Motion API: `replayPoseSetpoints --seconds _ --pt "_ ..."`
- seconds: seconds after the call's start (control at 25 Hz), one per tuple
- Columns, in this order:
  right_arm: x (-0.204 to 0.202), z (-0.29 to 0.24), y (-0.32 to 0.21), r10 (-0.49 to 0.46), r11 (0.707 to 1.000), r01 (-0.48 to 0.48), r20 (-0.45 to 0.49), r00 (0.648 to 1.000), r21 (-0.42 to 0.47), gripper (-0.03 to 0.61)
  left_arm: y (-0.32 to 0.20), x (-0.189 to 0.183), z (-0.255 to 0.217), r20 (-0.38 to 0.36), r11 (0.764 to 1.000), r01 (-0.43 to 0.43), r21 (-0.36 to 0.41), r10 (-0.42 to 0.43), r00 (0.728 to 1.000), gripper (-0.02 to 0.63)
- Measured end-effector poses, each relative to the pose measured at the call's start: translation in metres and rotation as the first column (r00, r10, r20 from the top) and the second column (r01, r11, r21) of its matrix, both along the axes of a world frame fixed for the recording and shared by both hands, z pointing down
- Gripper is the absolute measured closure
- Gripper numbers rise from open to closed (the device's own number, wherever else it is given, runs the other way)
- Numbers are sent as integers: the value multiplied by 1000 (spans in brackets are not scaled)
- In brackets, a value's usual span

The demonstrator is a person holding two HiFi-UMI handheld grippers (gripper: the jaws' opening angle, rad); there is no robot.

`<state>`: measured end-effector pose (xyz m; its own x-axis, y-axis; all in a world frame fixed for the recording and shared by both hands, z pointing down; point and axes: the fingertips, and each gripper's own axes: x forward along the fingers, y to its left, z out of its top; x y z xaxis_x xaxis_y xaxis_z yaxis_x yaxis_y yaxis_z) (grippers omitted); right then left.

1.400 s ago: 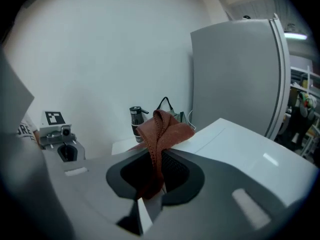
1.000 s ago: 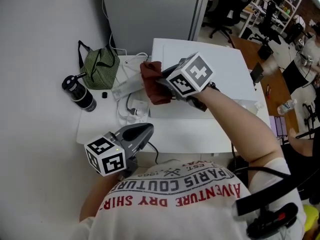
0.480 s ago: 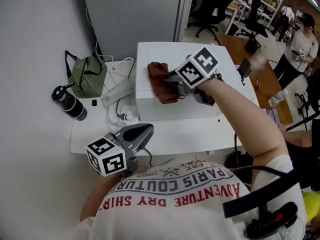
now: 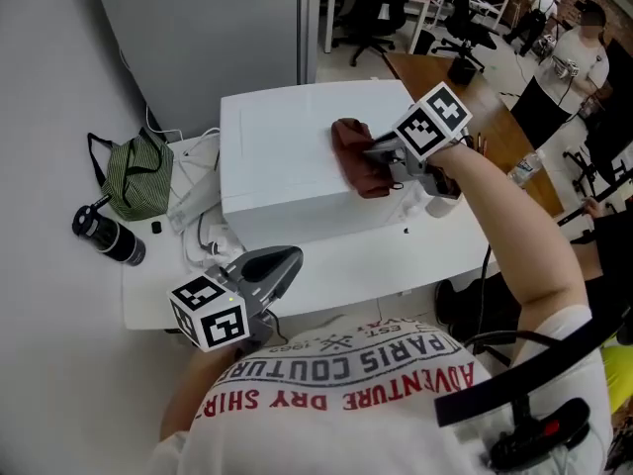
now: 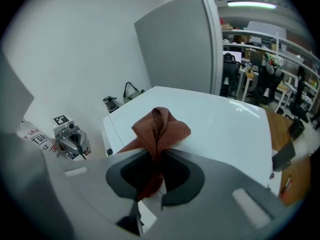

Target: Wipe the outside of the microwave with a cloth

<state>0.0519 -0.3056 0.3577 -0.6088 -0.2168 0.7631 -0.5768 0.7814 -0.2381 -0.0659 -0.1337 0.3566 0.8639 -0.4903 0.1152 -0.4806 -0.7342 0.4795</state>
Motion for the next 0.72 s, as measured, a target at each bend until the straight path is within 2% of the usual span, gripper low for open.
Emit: replayPoseSetpoints --seconds 0.2,0.4,0.52,0.72 --pt "76 -1 -3 116 992 -114 32 993 -60 534 -8 28 -1 8 999 -49 -9 49 999 614" --pt "133 -1 -2 174 983 -174 3 985 -58 534 -11 49 0 20 997 -81 -15 81 996 614" --pt "152 -1 -4 199 978 -198 9 980 -60 534 -15 59 -2 29 996 -93 -13 93 995 614" --pt "153 -2 -4 199 978 -198 10 980 -71 534 -16 69 -10 45 996 -94 1 94 995 614"
